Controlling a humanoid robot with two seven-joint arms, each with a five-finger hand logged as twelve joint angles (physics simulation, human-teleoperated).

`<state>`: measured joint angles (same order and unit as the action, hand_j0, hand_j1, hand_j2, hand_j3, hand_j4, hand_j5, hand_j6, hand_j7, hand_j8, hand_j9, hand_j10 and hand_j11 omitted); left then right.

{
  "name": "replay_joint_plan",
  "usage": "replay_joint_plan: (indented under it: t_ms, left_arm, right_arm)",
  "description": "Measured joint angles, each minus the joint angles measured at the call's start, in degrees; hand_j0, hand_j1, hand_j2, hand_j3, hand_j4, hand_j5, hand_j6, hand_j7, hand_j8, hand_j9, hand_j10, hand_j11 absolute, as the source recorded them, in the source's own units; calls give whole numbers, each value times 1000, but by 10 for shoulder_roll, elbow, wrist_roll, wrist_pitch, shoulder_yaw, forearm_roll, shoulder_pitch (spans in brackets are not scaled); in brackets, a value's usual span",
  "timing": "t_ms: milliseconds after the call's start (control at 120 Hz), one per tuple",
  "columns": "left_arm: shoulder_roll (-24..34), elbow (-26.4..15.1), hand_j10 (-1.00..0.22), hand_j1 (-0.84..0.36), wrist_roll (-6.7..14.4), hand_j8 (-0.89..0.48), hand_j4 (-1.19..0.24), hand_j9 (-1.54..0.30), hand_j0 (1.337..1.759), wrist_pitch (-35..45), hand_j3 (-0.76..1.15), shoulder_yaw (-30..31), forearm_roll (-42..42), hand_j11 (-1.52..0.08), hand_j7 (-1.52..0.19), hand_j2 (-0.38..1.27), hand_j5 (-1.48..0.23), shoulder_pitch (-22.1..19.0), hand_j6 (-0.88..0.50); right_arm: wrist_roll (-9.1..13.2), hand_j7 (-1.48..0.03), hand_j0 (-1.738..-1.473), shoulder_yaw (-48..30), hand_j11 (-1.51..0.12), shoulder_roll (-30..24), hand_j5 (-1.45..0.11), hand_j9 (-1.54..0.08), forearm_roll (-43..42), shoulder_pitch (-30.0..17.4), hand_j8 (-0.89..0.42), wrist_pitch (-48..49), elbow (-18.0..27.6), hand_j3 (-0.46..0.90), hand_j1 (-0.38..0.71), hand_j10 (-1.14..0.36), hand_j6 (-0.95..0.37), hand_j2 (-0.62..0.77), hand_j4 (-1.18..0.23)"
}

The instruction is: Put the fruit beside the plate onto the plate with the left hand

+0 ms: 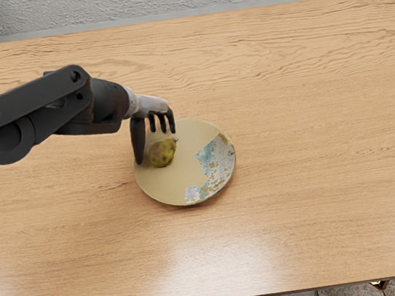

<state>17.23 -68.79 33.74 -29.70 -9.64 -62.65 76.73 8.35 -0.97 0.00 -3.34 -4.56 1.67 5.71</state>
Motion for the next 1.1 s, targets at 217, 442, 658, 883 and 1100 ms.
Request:
replay_joint_plan:
  t_ms: [217,442,658,883,1100]
  left_arm:
    - [1,0,-225,86,4,-226,-224,-292,1658,-1,0,-3,12,-292,-292,69,-293,1,-211]
    - [42,0,-106,226,5,-107,-106,-137,1658,-2,0,-14,83,-137,-137,30,-137,3,-102]
    - [102,0,-51,291,5,-52,-51,-64,1658,-20,0,-31,170,-64,-64,13,-64,-1,-50]
    - [183,0,-31,315,4,-32,-31,-38,1658,-49,0,-38,283,-38,-38,7,-38,-1,-31]
    - [255,0,-24,323,4,-25,-25,-29,1658,-53,0,-58,349,-29,-29,5,-29,1,-26]
  right_arm:
    - [0,0,-1658,0,0,0,0,0,0,0,0,0,0,0,-349,0,-1,0,0]
    - [0,0,-1658,-1,0,0,0,0,0,1,0,0,0,0,-349,0,-1,0,0]
    - [0,0,-1658,-3,0,0,0,0,0,2,-1,0,0,0,-349,0,-1,0,0]
    - [0,0,-1658,-4,0,0,0,0,0,3,0,0,0,0,-349,0,-1,0,0]
    - [0,0,-1658,-4,0,0,0,0,0,3,0,1,1,0,-349,0,-1,0,0]
